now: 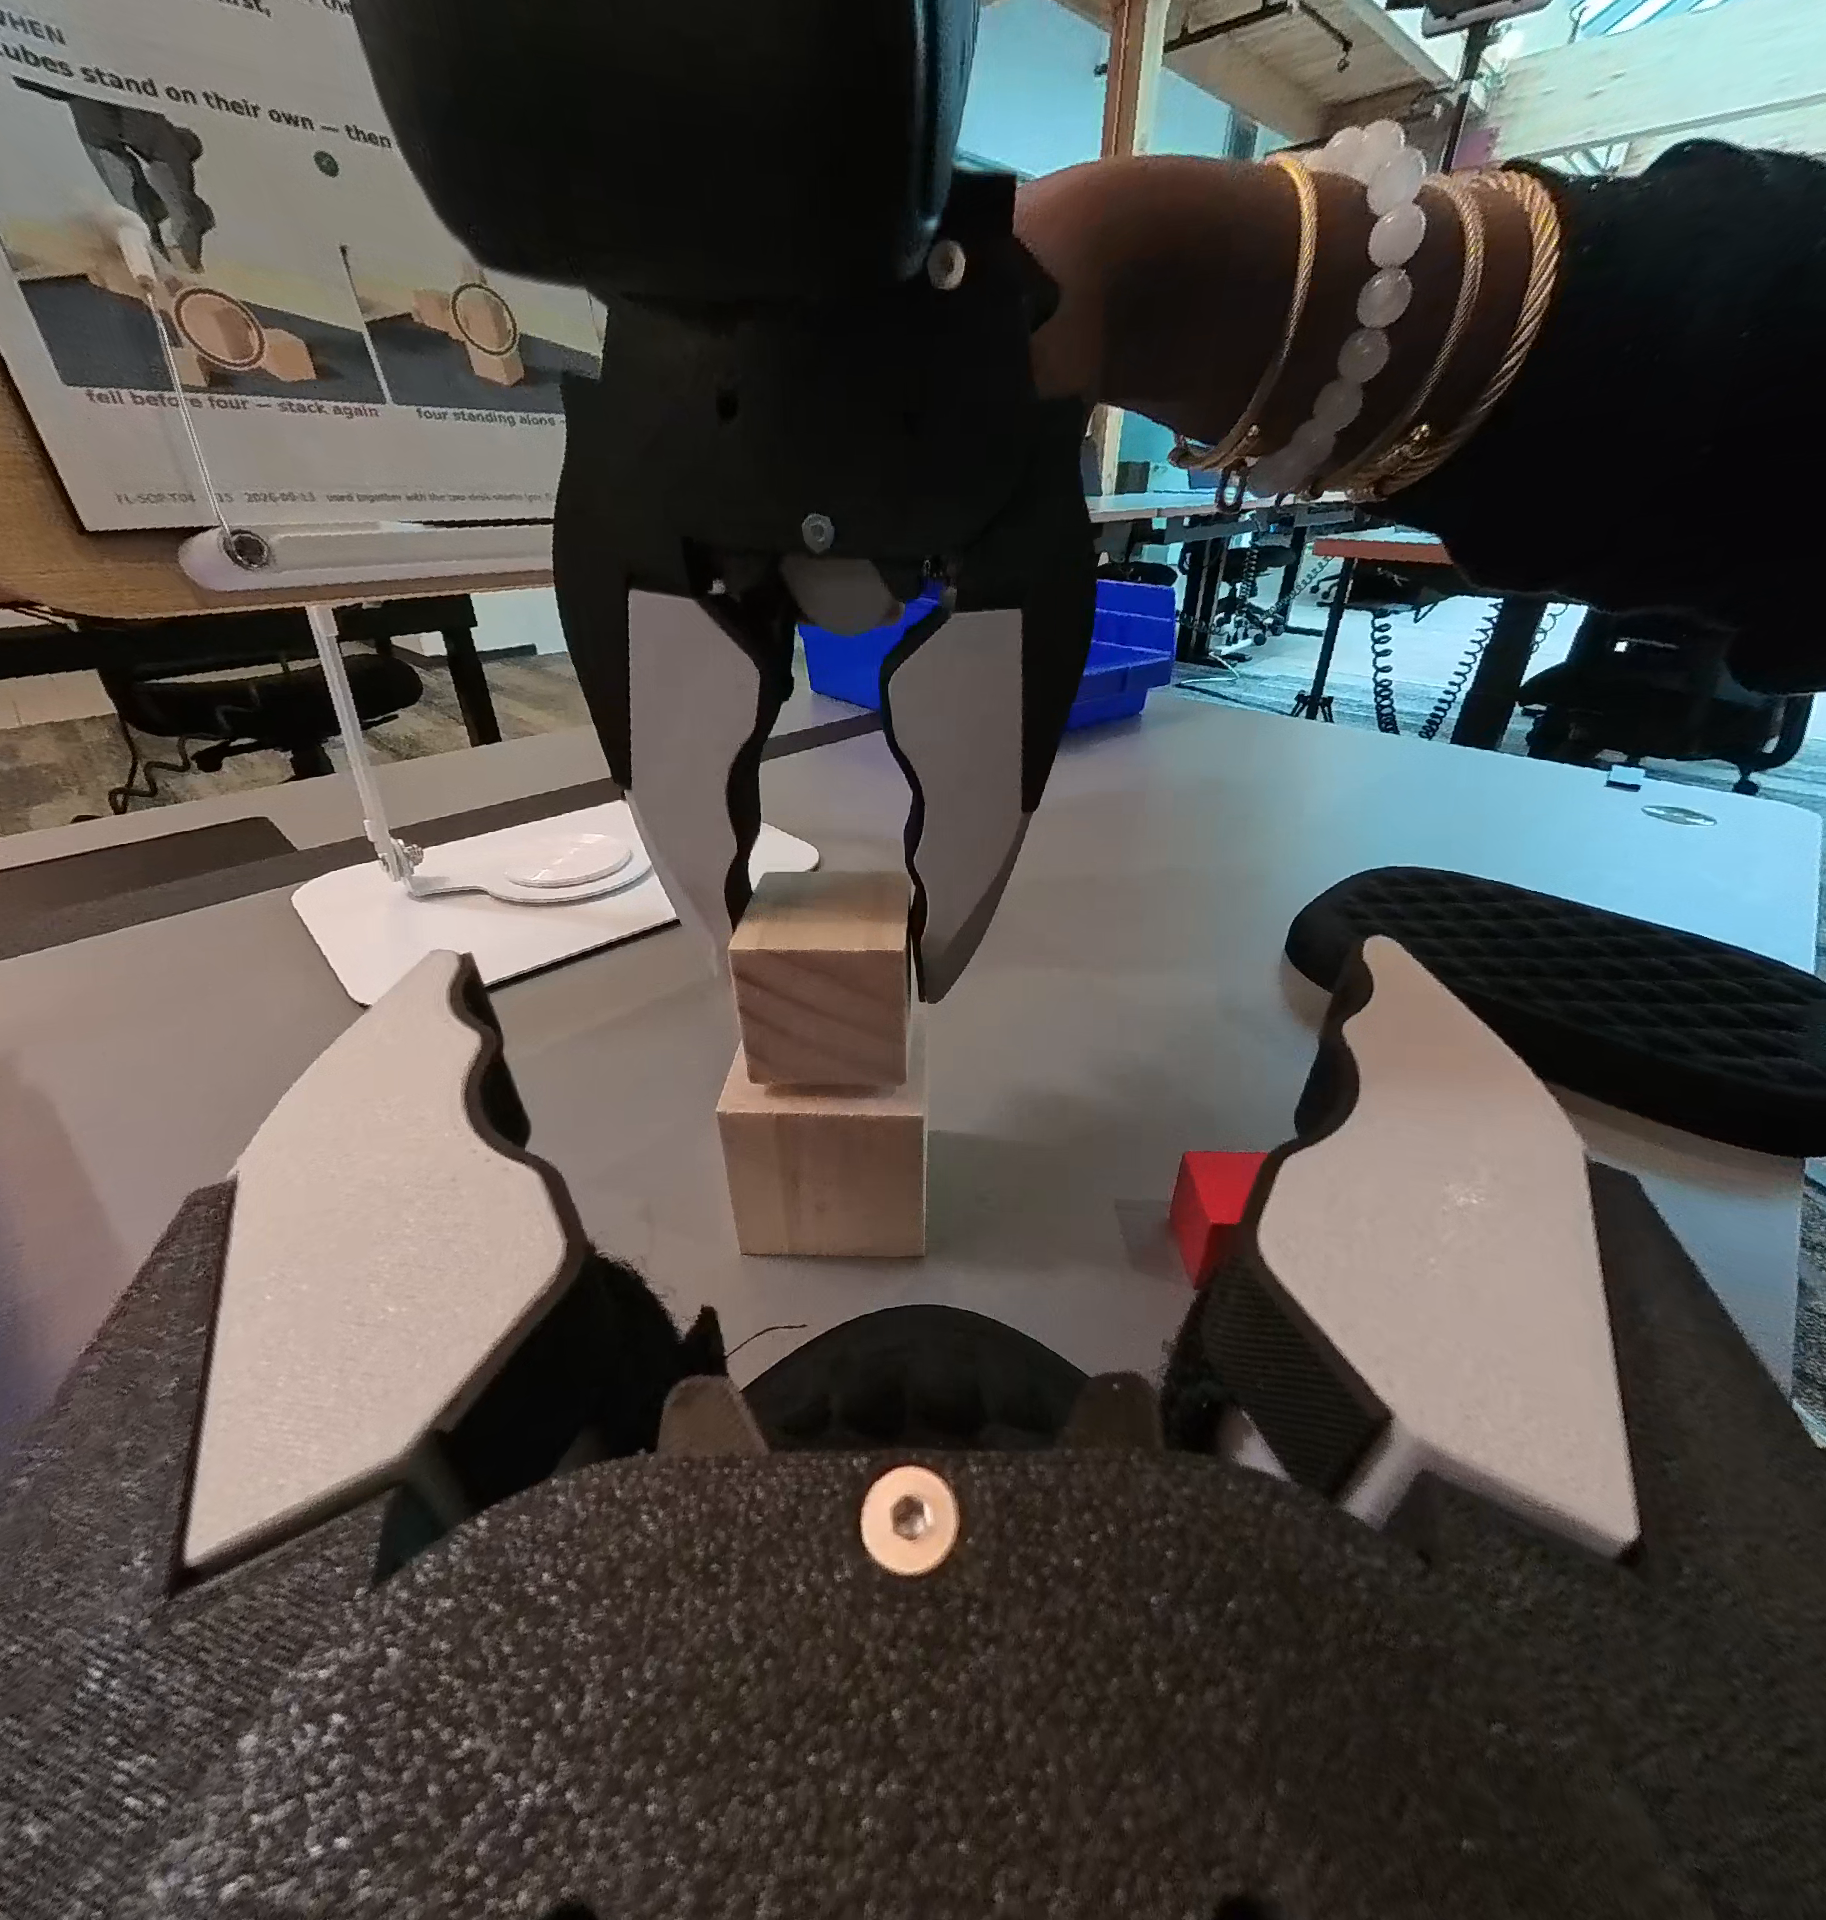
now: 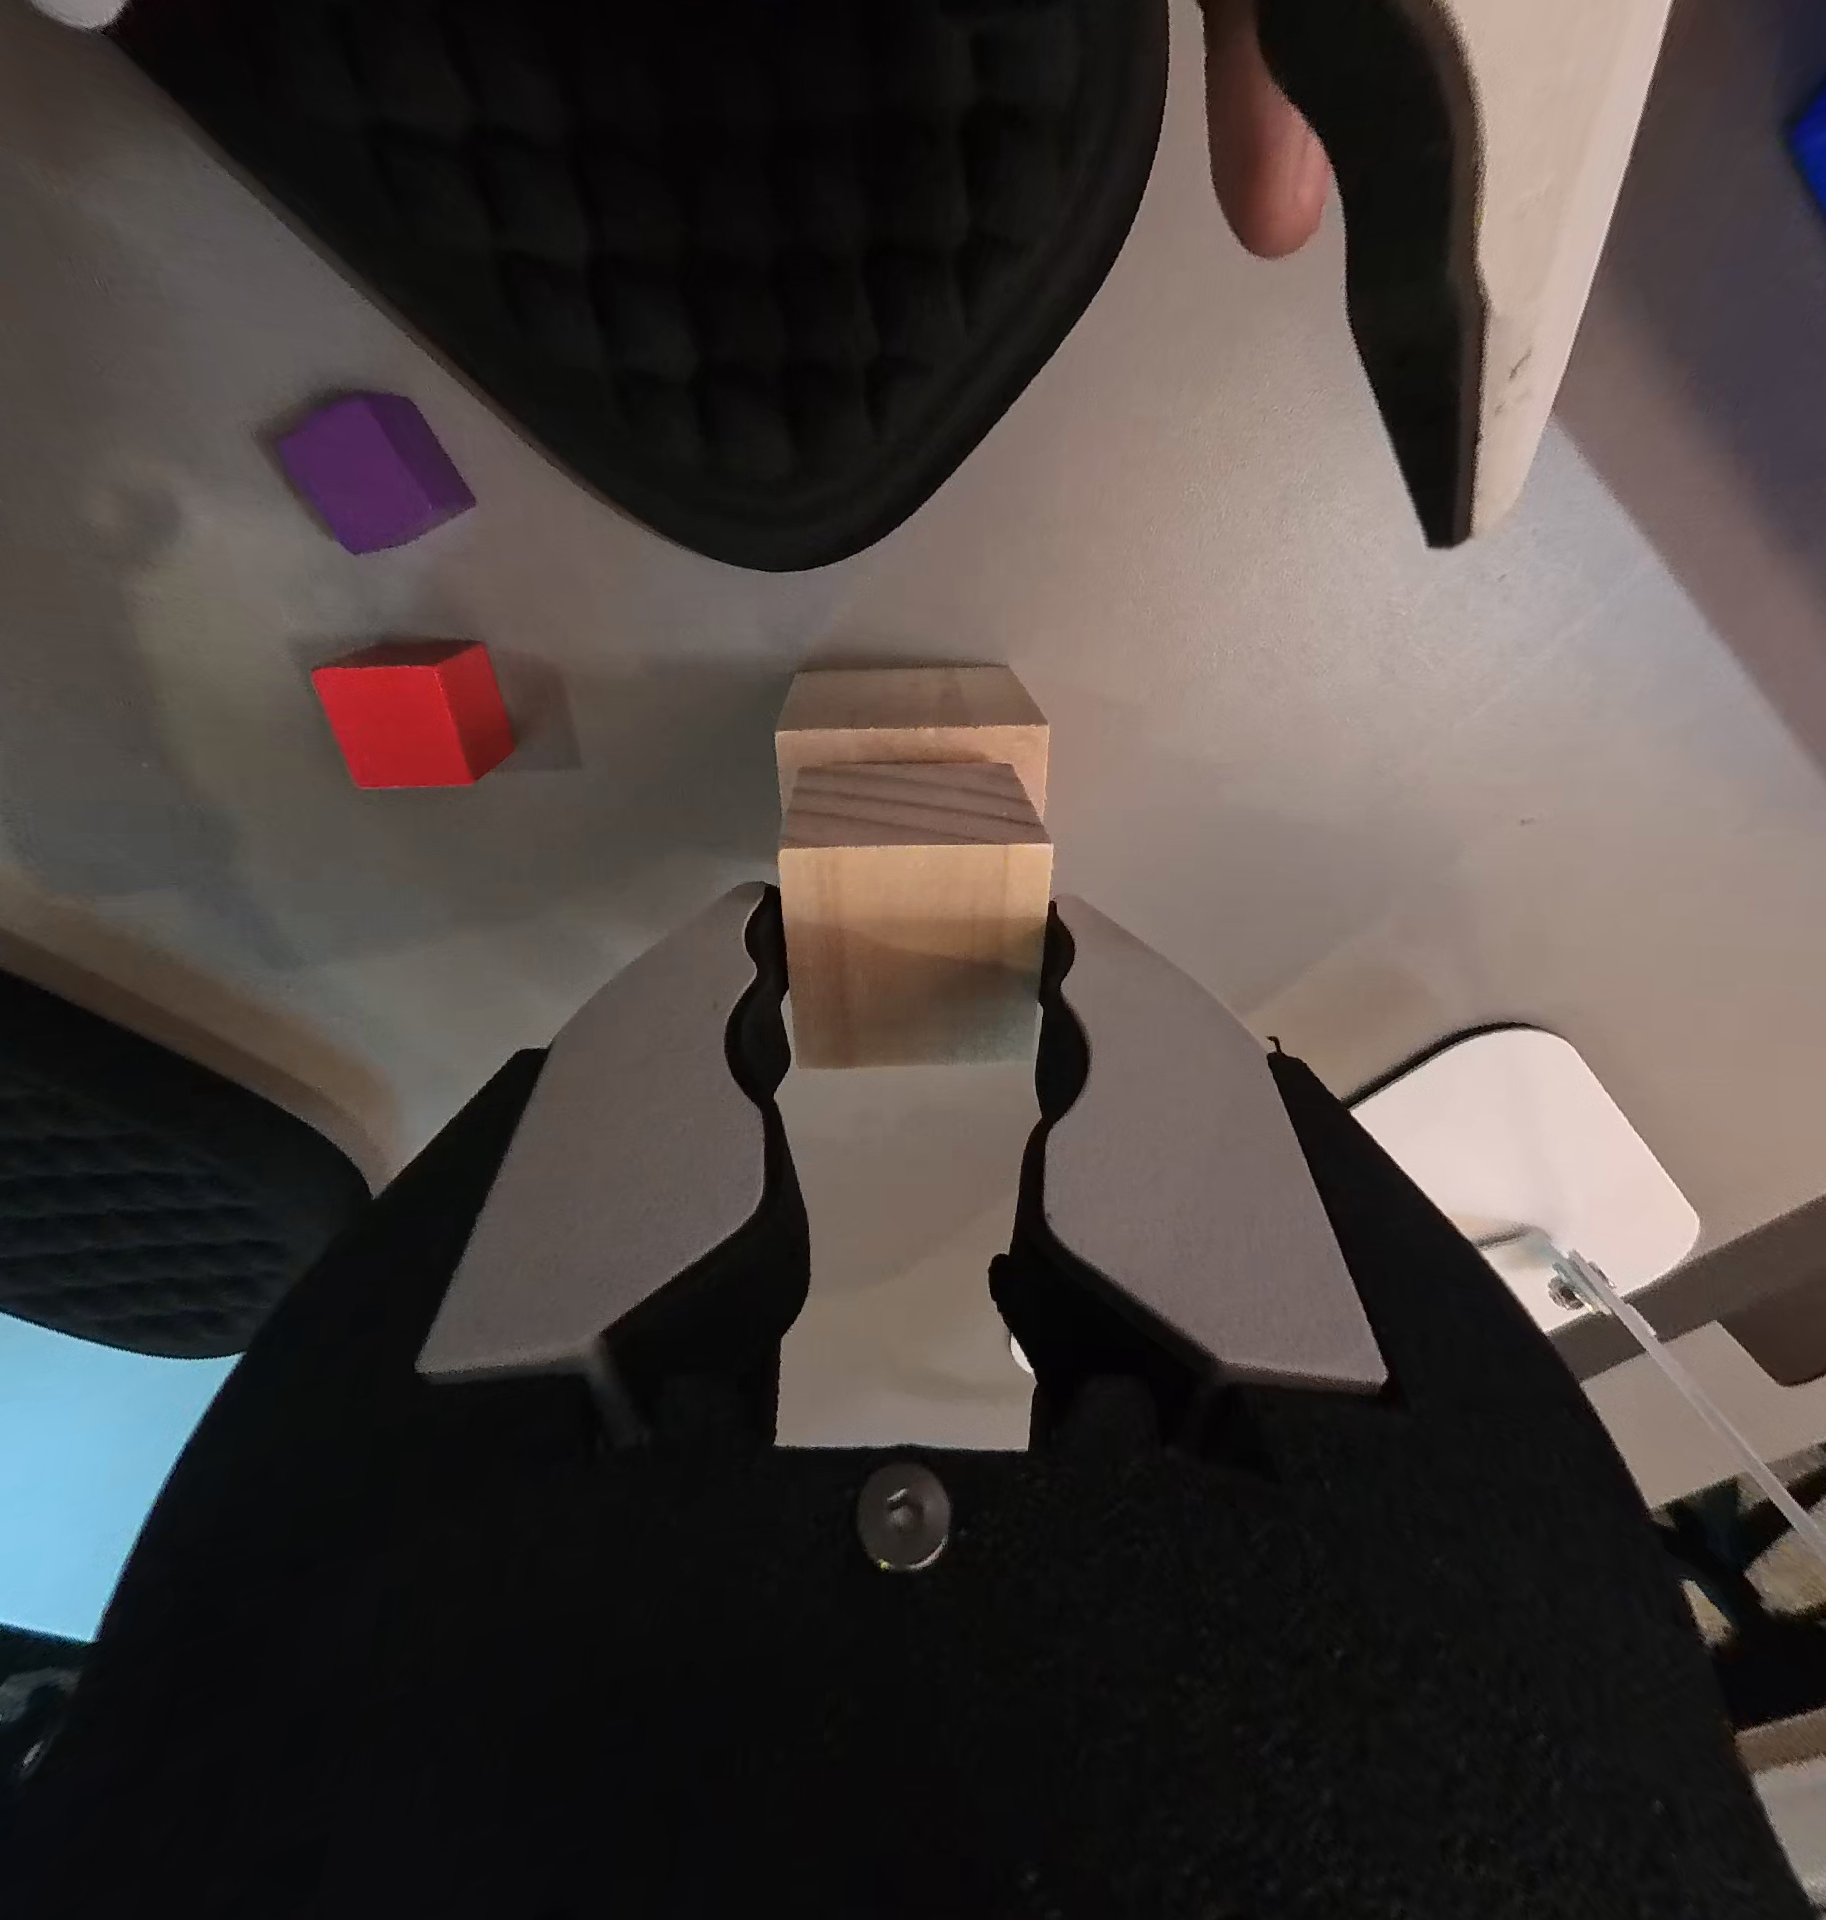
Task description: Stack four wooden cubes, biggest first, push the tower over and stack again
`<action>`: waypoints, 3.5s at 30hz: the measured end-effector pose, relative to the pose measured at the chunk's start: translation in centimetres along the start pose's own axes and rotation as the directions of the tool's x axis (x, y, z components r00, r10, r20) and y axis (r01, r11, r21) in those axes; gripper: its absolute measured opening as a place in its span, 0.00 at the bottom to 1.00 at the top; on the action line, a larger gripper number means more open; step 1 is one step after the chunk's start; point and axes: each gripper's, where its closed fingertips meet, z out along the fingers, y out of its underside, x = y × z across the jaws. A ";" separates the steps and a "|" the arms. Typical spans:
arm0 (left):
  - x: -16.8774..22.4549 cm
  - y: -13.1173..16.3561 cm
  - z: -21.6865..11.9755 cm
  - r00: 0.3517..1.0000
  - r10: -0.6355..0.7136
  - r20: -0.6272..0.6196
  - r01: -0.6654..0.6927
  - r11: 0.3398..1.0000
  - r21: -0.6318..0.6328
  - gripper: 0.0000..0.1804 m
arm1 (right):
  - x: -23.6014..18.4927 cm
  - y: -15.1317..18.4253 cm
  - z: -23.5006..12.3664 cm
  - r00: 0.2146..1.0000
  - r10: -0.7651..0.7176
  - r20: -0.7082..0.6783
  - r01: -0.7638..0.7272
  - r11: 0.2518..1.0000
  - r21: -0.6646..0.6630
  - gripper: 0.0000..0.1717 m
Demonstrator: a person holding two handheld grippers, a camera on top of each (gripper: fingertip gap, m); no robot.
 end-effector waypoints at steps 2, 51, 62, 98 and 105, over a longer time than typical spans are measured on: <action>0.0 0.0 0.0 1.000 -0.002 0.002 0.002 1.000 -0.001 0.80 | 0.1 -0.1 0.1 1.000 -0.001 0.001 0.001 1.000 0.003 0.26; 0.1 -0.4 -0.3 0.999 -0.024 -0.034 0.025 0.999 0.029 0.80 | -9.8 -1.9 2.2 1.000 -0.018 -0.025 0.023 0.973 0.231 0.15; 0.2 -0.5 -0.3 0.999 -0.019 -0.037 0.021 0.999 0.036 0.79 | -0.4 -0.2 -4.8 0.994 0.023 -0.106 -0.003 0.984 0.180 0.15; 0.4 -0.4 -0.3 0.999 -0.003 -0.040 0.005 0.999 0.033 0.78 | -3.1 -2.0 -7.5 0.965 0.094 -0.246 0.005 0.927 0.374 0.29; 0.4 -0.4 -0.3 0.999 -0.002 -0.040 0.003 0.999 0.035 0.78 | -9.7 -4.0 -2.5 0.992 0.056 -0.116 0.002 0.894 0.448 0.24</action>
